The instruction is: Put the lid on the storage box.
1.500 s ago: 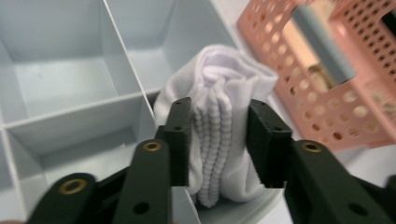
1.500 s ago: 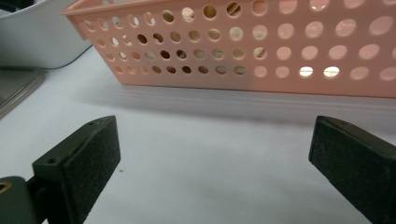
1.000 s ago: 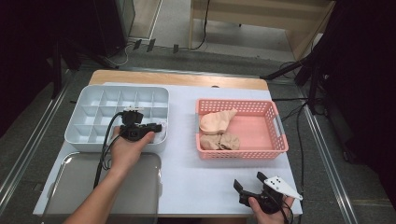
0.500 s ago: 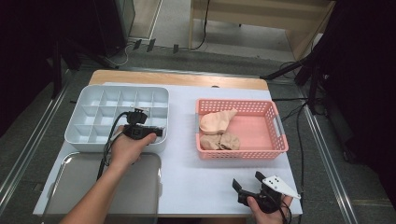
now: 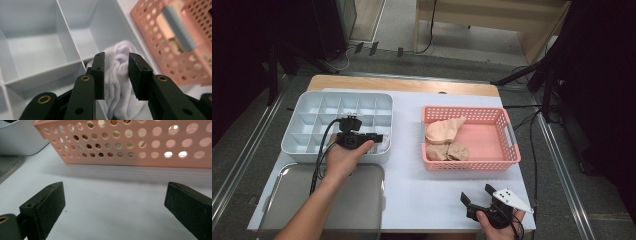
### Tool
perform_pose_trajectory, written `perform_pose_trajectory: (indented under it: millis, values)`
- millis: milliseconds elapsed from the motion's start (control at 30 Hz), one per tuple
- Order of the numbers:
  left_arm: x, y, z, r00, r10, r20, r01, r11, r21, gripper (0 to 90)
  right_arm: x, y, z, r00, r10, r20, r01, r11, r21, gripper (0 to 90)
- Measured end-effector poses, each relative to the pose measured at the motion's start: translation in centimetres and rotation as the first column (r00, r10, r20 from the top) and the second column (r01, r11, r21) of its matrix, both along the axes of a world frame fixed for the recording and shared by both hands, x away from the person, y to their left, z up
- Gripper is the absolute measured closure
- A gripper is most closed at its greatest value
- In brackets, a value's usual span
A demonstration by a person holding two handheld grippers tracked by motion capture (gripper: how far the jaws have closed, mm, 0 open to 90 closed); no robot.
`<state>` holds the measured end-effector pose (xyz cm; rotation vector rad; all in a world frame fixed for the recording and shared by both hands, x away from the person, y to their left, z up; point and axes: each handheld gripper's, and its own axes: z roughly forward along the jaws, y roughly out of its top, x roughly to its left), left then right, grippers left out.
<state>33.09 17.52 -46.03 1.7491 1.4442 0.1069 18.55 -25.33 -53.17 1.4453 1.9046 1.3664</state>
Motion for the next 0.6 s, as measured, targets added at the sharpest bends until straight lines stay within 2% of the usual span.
perform_pose_trajectory:
  millis: [67,133,200,233,267,300,367,433,533,600]
  values:
    - [0.1,-0.2,0.1,0.9997,0.016,0.017,-0.016,0.9999,0.003,65.0,0.0,0.0,0.0,1.0000,-0.002,0.001,0.002,1.000,0.003,3.3]
    - [0.3,-0.9,-0.1,0.9999,-0.006,0.014,0.005,0.9999,0.010,65.6,0.0,0.1,0.1,1.0000,-0.002,0.001,0.002,1.000,0.004,3.3]
    - [0.5,-1.9,-0.6,0.9991,-0.043,0.001,0.042,0.9975,0.056,65.8,0.0,0.2,0.1,1.0000,-0.002,-0.002,0.002,1.000,-0.001,3.3]
    - [0.4,-2.2,-0.7,0.9988,-0.050,0.005,0.049,0.9952,0.084,68.7,0.0,0.2,0.0,1.0000,0.000,-0.001,0.000,1.000,-0.002,3.3]
    - [0.4,-2.3,-0.8,0.9991,-0.042,0.005,0.041,0.9951,0.090,72.1,-0.1,0.2,0.0,1.0000,0.000,-0.002,0.000,1.000,-0.003,3.3]
    - [0.5,-2.3,-0.8,0.9990,-0.043,-0.013,0.044,0.9965,0.071,76.1,-0.1,0.3,0.0,1.0000,-0.001,-0.004,0.001,1.000,-0.001,3.3]
    - [0.5,-2.6,-1.0,0.9985,-0.049,-0.026,0.051,0.9948,0.089,84.1,-0.1,0.2,0.0,1.0000,0.002,0.000,-0.002,1.000,-0.001,3.4]
    - [0.7,-2.8,-1.3,0.9969,-0.054,-0.058,0.059,0.9938,0.094,86.0,-0.1,0.2,0.0,1.0000,0.002,-0.002,-0.002,1.000,0.001,3.4]
    - [1.2,-2.4,-1.9,0.9937,-0.053,-0.099,0.059,0.9968,0.054,87.0,-0.1,0.3,0.0,1.0000,0.001,-0.004,-0.001,1.000,0.002,3.4]
    - [1.2,-2.5,-1.9,0.9940,-0.052,-0.097,0.057,0.9968,0.056,87.1,-0.1,0.4,0.0,1.0000,0.003,-0.004,-0.003,1.000,0.001,3.5]
